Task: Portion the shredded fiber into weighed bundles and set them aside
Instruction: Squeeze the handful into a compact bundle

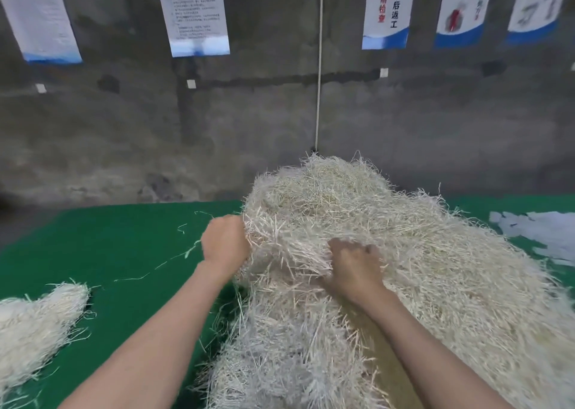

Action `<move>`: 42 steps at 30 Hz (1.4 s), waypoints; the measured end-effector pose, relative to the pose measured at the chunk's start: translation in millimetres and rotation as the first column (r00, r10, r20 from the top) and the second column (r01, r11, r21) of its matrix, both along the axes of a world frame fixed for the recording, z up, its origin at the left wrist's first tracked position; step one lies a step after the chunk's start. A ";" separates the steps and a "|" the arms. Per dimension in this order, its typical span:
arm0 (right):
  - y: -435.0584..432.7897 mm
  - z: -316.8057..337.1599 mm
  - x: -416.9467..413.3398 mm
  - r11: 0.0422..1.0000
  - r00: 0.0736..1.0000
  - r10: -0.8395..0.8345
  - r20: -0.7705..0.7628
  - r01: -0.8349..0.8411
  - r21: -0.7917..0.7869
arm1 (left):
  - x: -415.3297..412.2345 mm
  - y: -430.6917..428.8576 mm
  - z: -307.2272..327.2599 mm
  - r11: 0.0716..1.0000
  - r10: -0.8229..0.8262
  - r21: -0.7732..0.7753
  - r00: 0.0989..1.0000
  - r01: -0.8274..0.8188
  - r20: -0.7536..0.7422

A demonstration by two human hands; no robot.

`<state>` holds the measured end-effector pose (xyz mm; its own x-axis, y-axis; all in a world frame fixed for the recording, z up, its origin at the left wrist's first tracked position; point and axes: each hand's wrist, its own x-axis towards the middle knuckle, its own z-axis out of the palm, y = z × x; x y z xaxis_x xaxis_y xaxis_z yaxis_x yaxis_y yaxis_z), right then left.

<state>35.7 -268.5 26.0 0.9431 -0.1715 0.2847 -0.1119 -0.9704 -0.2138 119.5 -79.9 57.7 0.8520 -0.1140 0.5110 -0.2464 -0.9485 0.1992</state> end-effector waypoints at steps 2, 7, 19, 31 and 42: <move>8.3 16.3 0.7 0.990 0.993 0.104 0.047 -0.108 0.090 | 0.6 -7.8 5.7 0.979 -0.065 -0.195 0.995 0.049 -0.072; 47.5 22.9 23.9 0.866 0.969 0.173 0.176 -0.234 0.442 | -6.3 -24.8 36.6 0.731 -0.256 -0.661 0.966 0.168 -0.037; 22.6 -7.9 -1.0 0.927 0.957 0.224 0.187 -0.268 0.262 | 14.8 10.3 4.0 0.797 -0.022 -0.588 0.966 -0.140 -0.259; 44.2 -72.2 4.0 0.950 0.956 0.283 0.082 -0.291 0.113 | -11.1 -16.6 47.7 -0.043 -0.657 -0.944 0.721 -0.326 -0.219; 44.7 -35.4 -12.4 0.902 0.891 0.124 0.437 -0.285 0.325 | -4.8 -9.0 57.9 0.148 -0.545 -0.951 0.780 -0.271 -0.307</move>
<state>23.2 -223.8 -9.4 0.7882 -0.1560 0.5953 0.2523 -0.8004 -0.5438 114.7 -88.8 115.5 0.9838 -0.0591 -0.1692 0.1766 0.1581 0.9715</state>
